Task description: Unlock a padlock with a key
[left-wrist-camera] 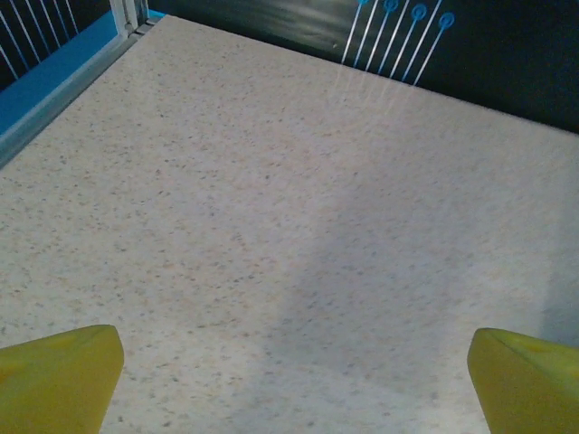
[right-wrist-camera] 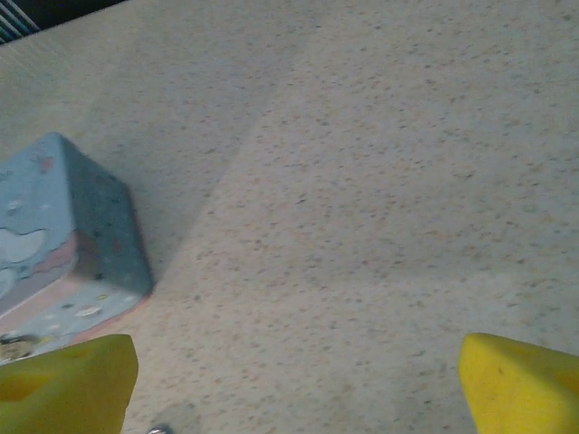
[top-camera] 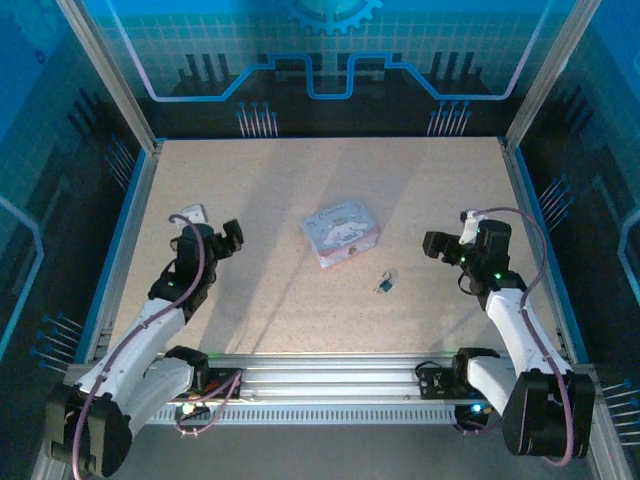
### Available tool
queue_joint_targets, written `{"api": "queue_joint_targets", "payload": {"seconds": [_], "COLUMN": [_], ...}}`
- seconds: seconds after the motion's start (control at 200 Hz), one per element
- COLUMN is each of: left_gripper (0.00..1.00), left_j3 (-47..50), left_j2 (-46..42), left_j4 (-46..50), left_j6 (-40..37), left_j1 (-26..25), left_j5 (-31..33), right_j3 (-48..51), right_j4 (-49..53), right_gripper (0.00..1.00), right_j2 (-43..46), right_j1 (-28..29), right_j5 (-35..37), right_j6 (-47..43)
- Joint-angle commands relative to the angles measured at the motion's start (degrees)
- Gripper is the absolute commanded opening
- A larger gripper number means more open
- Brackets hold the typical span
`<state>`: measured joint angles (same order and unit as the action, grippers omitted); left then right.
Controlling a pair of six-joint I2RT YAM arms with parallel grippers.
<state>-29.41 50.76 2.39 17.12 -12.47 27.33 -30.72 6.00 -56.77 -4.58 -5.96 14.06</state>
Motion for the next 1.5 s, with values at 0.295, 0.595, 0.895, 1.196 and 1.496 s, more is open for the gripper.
{"api": "queue_joint_targets", "payload": {"seconds": [0.295, 0.595, 0.895, 1.196, 1.496], "left_gripper": [0.99, 0.99, 0.99, 0.99, 0.99], "left_j3": [11.7, 13.8, 10.3, 11.2, 7.3], "left_j2": [5.7, 15.3, 26.4, 37.7, 38.0], "left_j4": [-20.4, -38.0, -48.7, -61.0, -54.6], "left_j6": [-11.2, -14.9, -15.7, -17.0, -16.7], "left_j1": [2.5, 9.0, 13.4, 13.4, 13.5], "left_j5": [-1.1, -15.0, -27.6, -27.9, -26.5], "right_j3": [10.5, 9.8, 8.7, 5.8, 6.0], "right_j4": [-33.8, -45.2, -53.3, -49.0, -49.2], "right_gripper": [0.96, 1.00, 1.00, 1.00, 1.00], "right_j2": [-8.3, -17.8, -28.7, -29.4, -29.4], "right_j1": [-0.9, 4.3, 4.8, 6.9, 7.9], "right_j5": [-0.2, 0.8, 0.5, 5.2, 7.2], "right_j6": [-6.0, -12.8, -14.2, -15.0, -15.4]}}
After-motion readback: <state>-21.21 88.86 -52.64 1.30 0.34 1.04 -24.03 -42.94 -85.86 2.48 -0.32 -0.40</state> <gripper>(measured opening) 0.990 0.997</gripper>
